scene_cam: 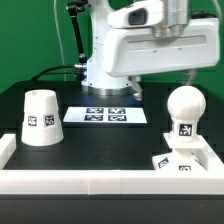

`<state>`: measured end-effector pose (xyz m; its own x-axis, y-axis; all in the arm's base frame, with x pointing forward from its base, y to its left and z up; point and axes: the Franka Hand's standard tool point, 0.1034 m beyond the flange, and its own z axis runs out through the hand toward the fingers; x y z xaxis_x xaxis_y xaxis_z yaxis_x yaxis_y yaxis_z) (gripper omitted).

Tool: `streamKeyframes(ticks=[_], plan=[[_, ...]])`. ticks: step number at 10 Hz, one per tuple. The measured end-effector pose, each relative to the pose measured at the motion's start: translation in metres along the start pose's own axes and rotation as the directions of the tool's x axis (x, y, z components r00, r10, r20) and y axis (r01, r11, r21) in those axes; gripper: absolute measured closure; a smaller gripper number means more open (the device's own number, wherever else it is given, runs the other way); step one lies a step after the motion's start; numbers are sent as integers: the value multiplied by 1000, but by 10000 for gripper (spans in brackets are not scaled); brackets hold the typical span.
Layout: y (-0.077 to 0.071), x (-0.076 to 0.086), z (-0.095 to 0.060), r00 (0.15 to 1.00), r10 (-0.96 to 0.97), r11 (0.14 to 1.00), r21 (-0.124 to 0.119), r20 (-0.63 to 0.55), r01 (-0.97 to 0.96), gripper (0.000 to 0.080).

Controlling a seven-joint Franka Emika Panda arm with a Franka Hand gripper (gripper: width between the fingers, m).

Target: Assemble lamp

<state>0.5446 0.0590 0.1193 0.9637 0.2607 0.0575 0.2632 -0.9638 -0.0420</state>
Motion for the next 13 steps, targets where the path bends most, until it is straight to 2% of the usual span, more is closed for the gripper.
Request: streamKeyframes(ticks=[1, 3, 4, 5, 6, 9, 10, 13], plan=[[13, -11, 1, 999, 33, 999, -1, 8, -33, 101], [57, -27, -1, 994, 108, 994, 0, 24, -108, 101], [81, -21, -24, 994, 101, 995, 15, 49, -101, 101], [87, -9, -32, 994, 113, 994, 2, 10, -113, 101], [83, -13, -26, 994, 106, 994, 5, 21, -106, 101], [84, -18, -24, 993, 117, 993, 5, 27, -118, 101], [86, -30, -19, 990, 134, 991, 5, 44, -135, 101], [116, -74, -16, 983, 170, 985, 1, 72, -171, 101]])
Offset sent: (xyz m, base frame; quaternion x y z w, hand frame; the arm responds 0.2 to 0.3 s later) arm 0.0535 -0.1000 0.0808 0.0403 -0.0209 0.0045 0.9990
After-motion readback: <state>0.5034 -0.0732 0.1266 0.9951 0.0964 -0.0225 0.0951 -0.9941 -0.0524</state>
